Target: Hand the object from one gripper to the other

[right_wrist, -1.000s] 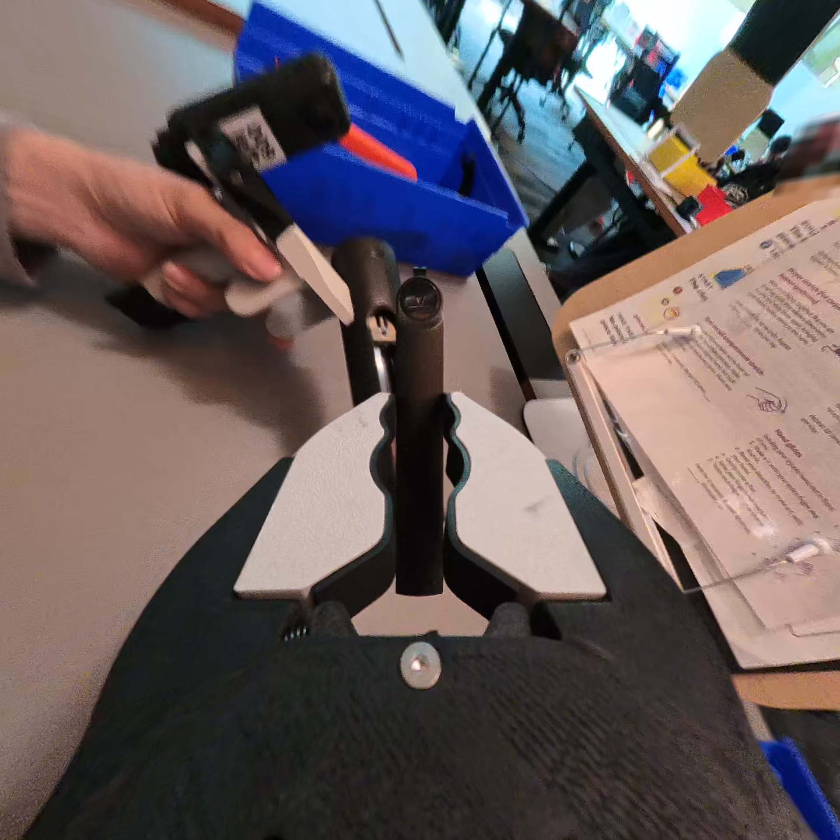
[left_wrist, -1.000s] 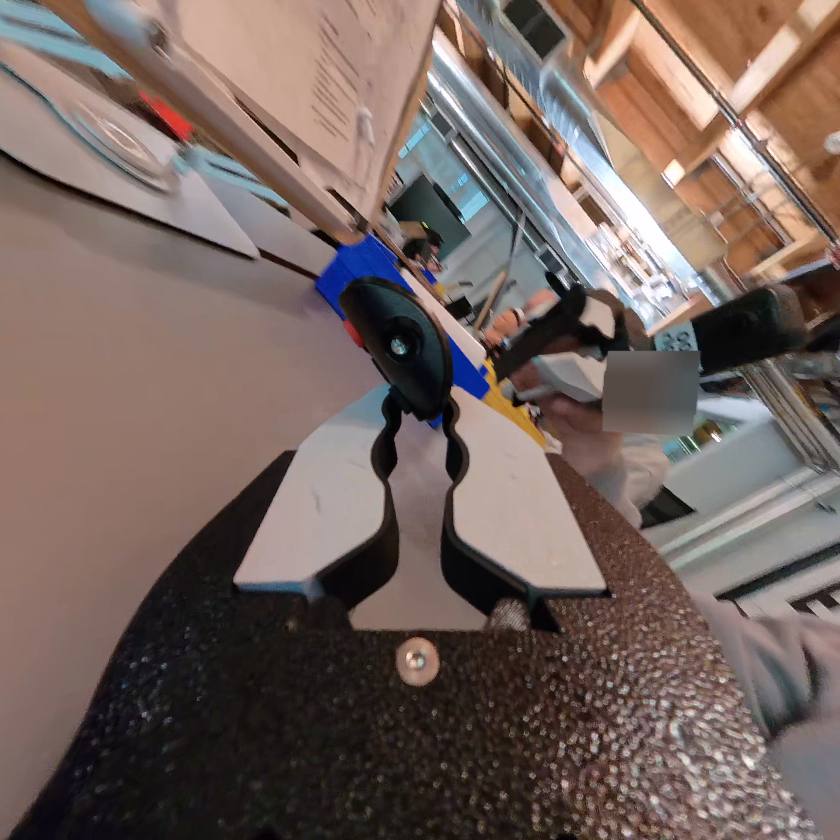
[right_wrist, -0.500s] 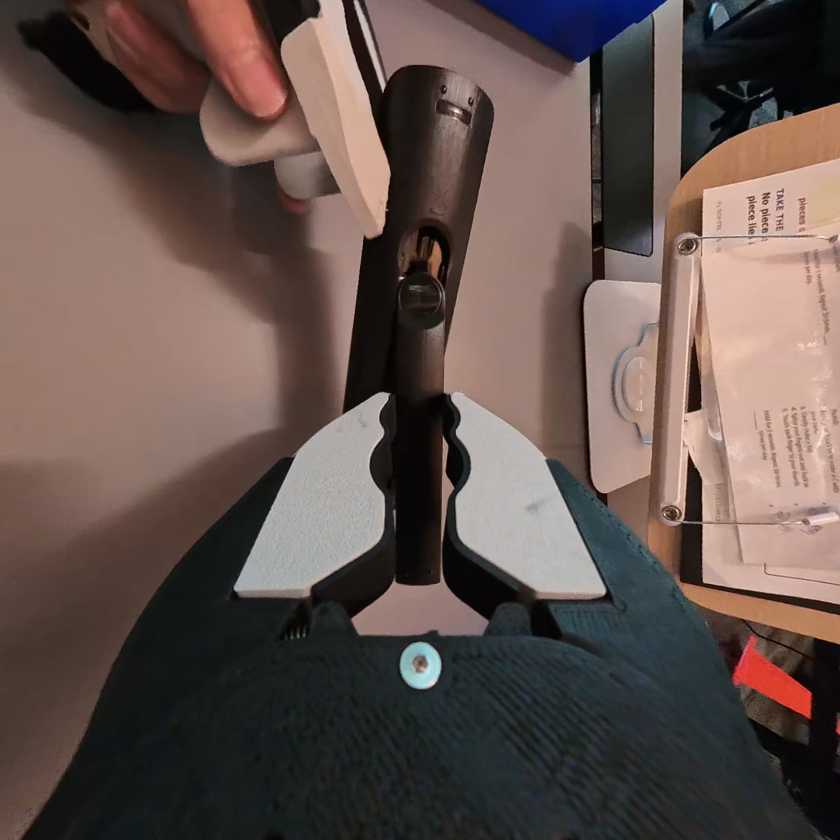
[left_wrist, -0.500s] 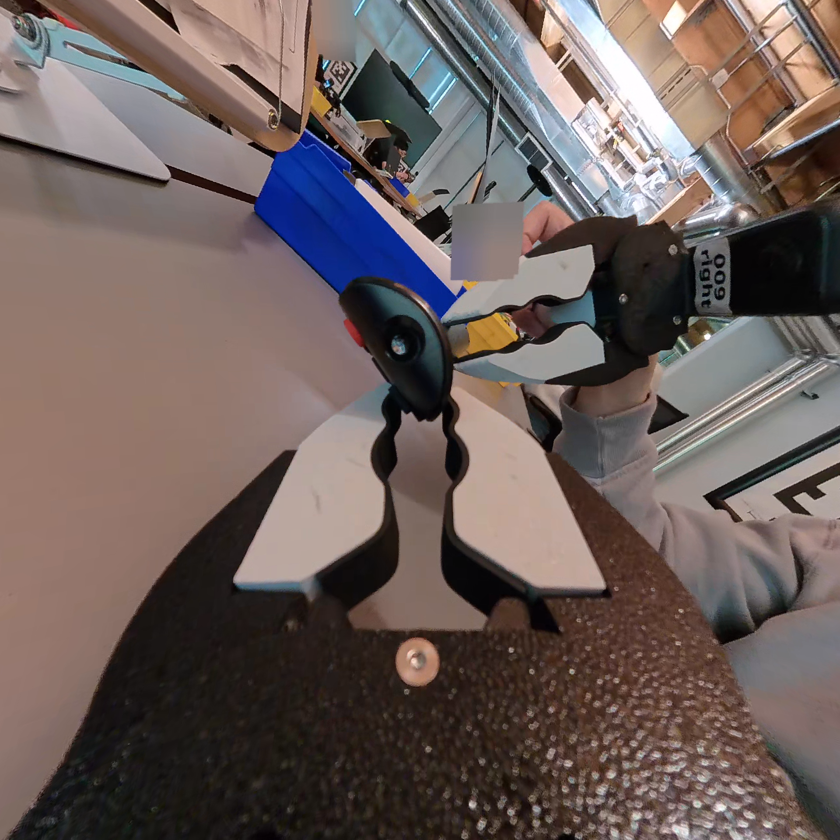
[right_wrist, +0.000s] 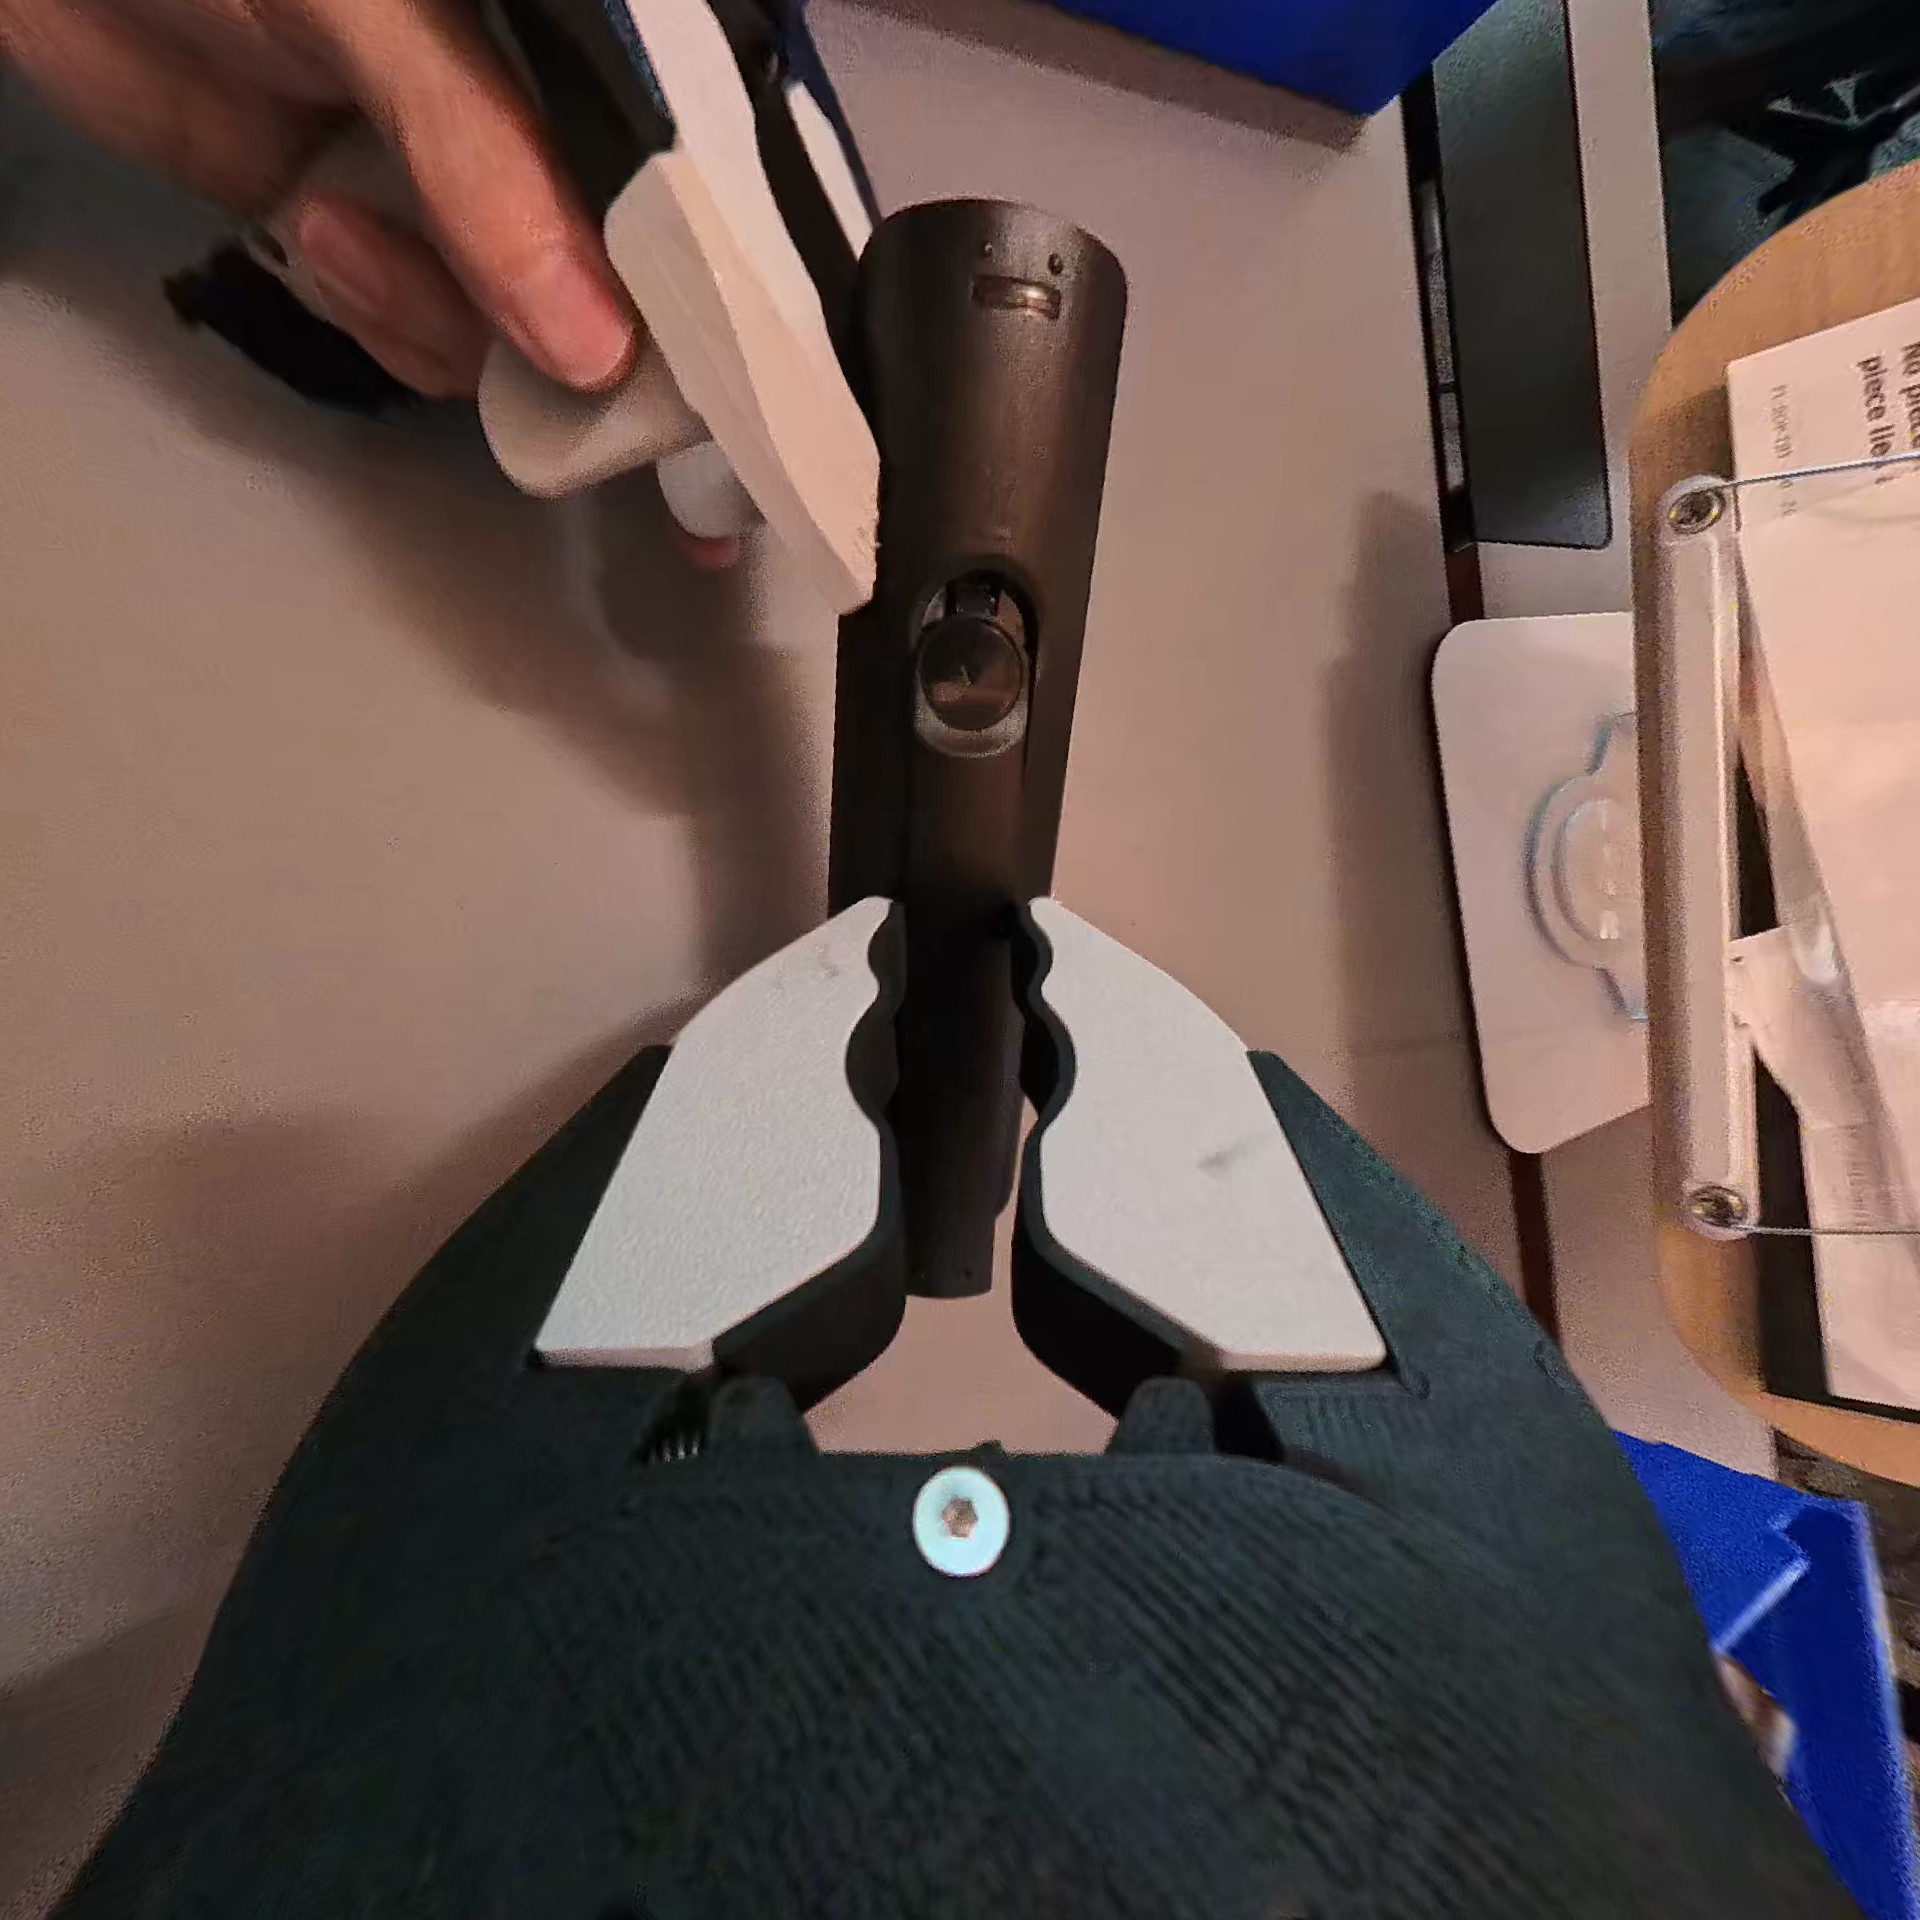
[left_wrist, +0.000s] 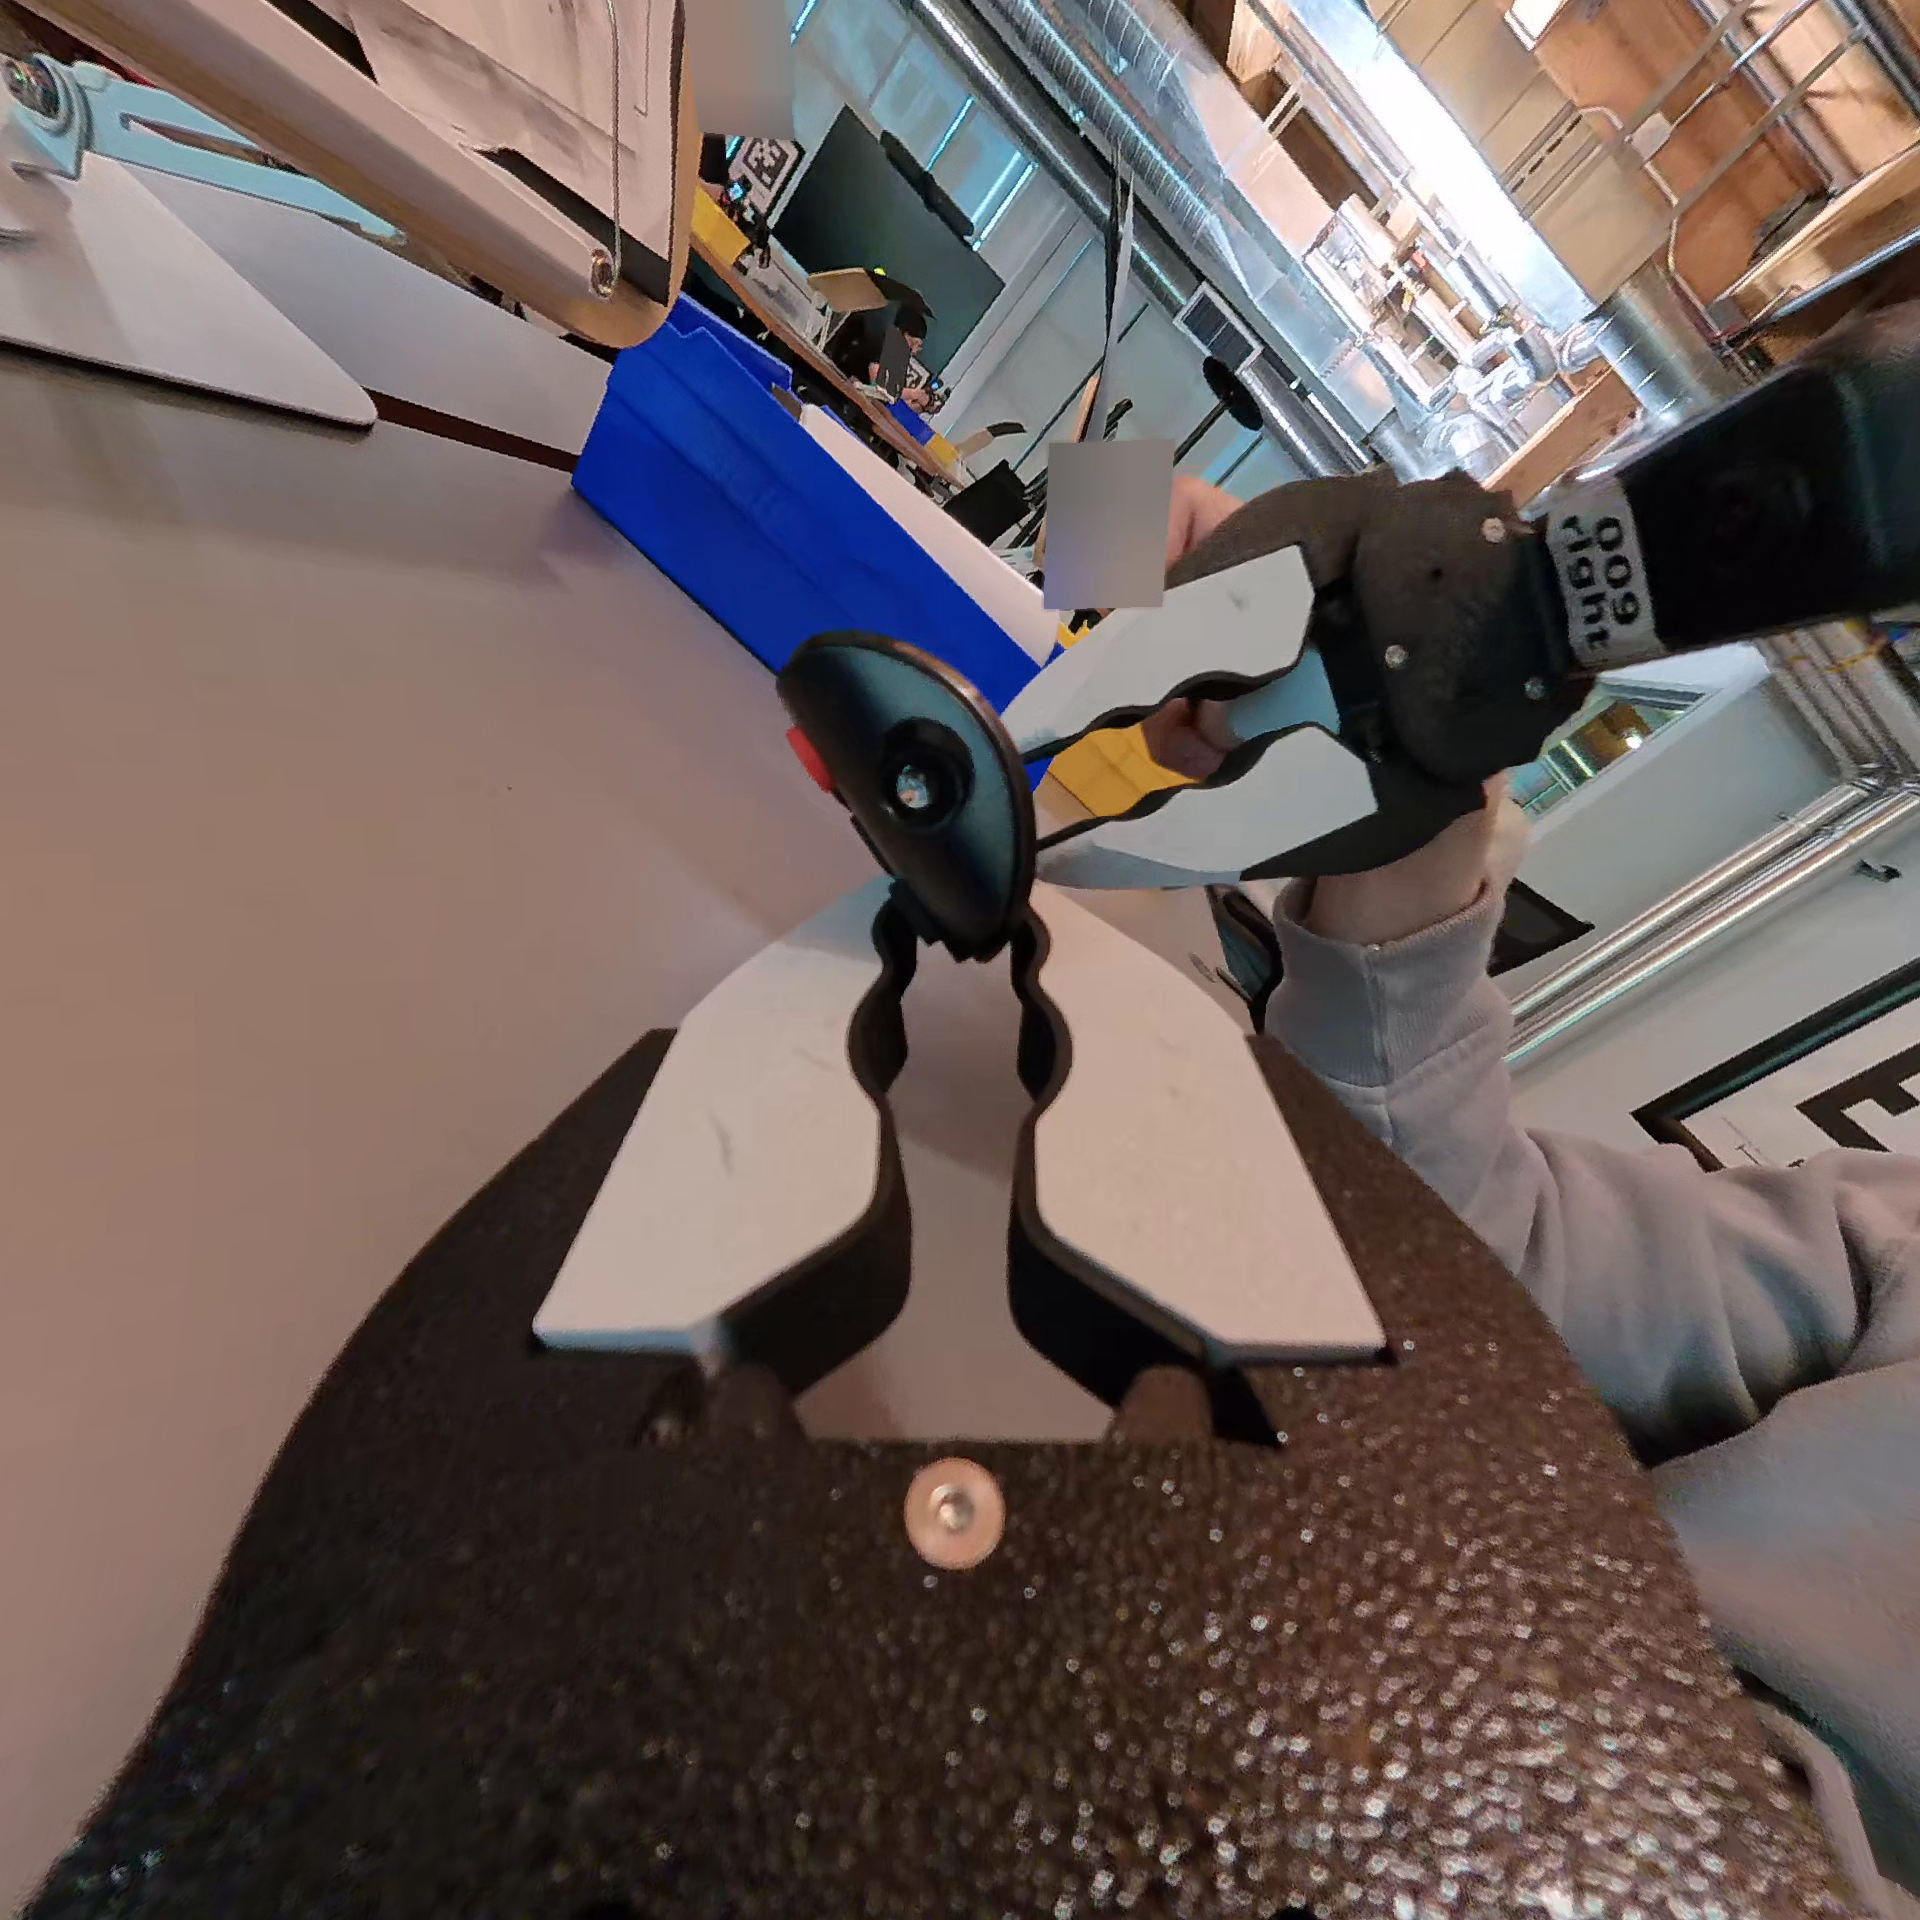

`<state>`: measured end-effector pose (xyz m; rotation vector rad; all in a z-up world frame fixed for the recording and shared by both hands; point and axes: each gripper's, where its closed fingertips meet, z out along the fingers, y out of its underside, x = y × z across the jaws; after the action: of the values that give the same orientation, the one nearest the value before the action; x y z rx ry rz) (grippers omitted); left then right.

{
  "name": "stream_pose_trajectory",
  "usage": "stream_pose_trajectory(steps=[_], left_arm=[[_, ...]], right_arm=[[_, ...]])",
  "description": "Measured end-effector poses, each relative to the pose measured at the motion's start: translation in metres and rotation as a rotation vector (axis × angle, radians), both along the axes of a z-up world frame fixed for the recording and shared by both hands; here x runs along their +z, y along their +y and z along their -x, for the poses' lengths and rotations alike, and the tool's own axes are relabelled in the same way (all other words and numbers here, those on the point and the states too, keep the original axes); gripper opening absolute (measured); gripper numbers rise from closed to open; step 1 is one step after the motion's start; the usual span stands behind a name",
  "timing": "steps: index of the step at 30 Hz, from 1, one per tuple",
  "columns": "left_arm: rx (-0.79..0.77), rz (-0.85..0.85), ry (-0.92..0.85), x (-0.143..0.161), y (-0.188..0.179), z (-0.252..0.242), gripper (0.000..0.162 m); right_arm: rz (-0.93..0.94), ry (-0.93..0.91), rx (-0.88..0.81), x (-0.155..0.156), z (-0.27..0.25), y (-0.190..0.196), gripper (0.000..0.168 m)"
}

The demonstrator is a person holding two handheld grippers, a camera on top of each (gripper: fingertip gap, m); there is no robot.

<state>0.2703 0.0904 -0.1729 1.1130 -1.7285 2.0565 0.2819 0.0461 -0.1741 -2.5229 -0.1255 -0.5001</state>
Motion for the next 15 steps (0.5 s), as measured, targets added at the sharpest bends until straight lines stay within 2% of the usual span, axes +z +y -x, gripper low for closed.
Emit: stream_pose_trajectory(steps=[4,10,15], left_arm=[[0.001,-0.023,-0.011,-0.002,-0.002,0.000,0.017],[0.010,-0.091,-0.038,-0.005,-0.006,0.001,0.017],[0.010,-0.110,-0.059,-0.002,-0.008,0.003,0.017]], right_arm=[[0.018,0.033,-0.032,-0.004,-0.001,-0.003,0.020],[0.153,-0.065,-0.054,-0.009,-0.005,-0.010,0.019],[0.178,-0.094,-0.053,-0.005,-0.001,-0.010,0.020]])
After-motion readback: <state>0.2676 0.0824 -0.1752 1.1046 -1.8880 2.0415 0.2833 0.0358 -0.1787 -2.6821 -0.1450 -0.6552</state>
